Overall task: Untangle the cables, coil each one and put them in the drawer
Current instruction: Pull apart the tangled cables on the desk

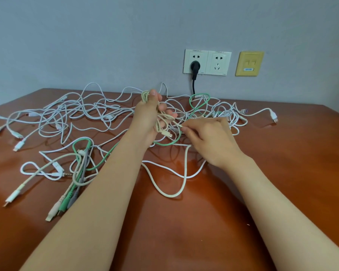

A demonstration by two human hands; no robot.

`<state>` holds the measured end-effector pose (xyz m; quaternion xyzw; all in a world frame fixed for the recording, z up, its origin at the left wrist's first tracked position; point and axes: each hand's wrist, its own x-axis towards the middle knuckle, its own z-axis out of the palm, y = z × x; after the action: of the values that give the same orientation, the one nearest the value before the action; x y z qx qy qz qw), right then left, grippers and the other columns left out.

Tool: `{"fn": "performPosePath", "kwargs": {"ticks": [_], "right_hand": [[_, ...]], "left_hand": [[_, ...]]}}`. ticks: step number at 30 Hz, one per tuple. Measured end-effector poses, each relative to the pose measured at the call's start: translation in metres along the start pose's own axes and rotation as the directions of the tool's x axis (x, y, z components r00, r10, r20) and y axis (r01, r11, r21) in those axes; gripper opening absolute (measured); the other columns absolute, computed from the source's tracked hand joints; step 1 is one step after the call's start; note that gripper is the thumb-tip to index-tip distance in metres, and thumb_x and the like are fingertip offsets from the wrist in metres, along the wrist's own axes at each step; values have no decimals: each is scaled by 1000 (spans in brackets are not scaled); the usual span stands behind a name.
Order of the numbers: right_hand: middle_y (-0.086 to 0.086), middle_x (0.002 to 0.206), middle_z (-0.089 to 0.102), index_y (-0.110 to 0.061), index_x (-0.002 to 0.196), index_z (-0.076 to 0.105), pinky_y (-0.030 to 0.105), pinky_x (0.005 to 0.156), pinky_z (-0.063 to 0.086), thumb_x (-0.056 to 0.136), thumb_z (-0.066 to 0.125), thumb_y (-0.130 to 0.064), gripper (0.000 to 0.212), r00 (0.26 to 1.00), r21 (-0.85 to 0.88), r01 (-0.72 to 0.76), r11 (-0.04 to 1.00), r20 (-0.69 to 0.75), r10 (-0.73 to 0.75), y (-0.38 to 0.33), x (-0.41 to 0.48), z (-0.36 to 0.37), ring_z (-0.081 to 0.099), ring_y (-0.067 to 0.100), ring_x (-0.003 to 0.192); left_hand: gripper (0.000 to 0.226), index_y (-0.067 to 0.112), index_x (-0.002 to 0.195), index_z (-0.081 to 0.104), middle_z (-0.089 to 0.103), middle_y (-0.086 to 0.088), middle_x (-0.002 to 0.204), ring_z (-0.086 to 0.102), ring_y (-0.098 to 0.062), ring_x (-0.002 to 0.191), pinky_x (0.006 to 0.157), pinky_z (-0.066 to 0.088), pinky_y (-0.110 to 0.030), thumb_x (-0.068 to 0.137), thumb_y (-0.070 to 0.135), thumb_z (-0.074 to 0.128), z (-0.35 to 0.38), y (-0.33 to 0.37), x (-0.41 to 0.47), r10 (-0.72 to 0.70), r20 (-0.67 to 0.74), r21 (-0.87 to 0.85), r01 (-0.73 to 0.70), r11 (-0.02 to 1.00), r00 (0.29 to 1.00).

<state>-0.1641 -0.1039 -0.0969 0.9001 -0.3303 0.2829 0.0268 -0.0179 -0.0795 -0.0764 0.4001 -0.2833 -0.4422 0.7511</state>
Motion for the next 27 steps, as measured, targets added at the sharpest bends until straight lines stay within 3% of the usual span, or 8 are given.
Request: {"fn": "performPosePath", "kwargs": {"ticks": [5,9,13,16,18,20,23,27], "right_hand": [[-10,95,63,-28,98,61,35,97,19,99,38,-36,25,1000,21,4,1000,25,-5,-3,0,-2,53,12,100],[-9,95,57,-22,99,59,33,100,14,99,38,-31,23,1000,-6,27,1000,-5,-27,-2,0,-3,52,15,103],[-7,96,62,-21,96,59,31,86,16,98,42,-32,20,996,-11,28,1000,-89,-29,2,0,-6,53,16,99],[-5,80,63,-19,85,62,30,75,16,92,51,-40,25,983,-5,50,999,-178,-50,0,1,-4,58,23,82],[-6,75,61,-19,82,65,31,76,21,85,50,-45,30,983,51,55,997,-180,-45,-1,2,-3,59,25,77],[-2,79,62,-21,83,68,34,77,29,83,50,-44,28,990,170,55,984,-137,-31,-1,3,0,58,23,78],[9,81,61,-22,79,67,35,74,40,80,57,-36,17,996,424,30,905,-92,10,-2,5,1,55,21,75],[15,77,59,-26,75,63,25,67,37,75,62,-29,3,994,591,2,806,-90,64,-10,7,1,48,9,65]], "left_hand": [[33,16,76,39,31,11,37,25,-2,28,33,26,-10,103,32,28,-3,3,3,4,5,41,-5,999,1000],[34,16,75,38,29,11,35,23,-2,26,31,24,-10,103,32,27,-5,5,6,5,-2,-16,-5,1000,1000],[35,16,74,37,26,11,34,21,-2,25,31,22,-10,103,32,27,-8,11,6,1,-30,-74,-3,997,1000],[34,17,71,40,31,12,34,26,-3,27,33,24,-13,102,28,33,-9,10,7,183,-104,216,-157,964,978],[33,19,69,43,38,10,40,32,-7,36,41,28,-20,101,25,39,-7,10,7,378,-60,511,-297,806,924],[33,21,67,43,39,5,51,34,-13,47,53,30,-29,99,23,42,-4,9,6,463,33,646,-372,667,886],[33,23,65,45,40,5,54,36,-13,50,55,30,-31,98,24,45,-1,5,2,437,143,718,-397,572,888],[36,24,61,46,44,8,55,40,-6,53,56,33,-24,96,29,49,8,-4,-7,278,258,760,-372,533,925]]}}
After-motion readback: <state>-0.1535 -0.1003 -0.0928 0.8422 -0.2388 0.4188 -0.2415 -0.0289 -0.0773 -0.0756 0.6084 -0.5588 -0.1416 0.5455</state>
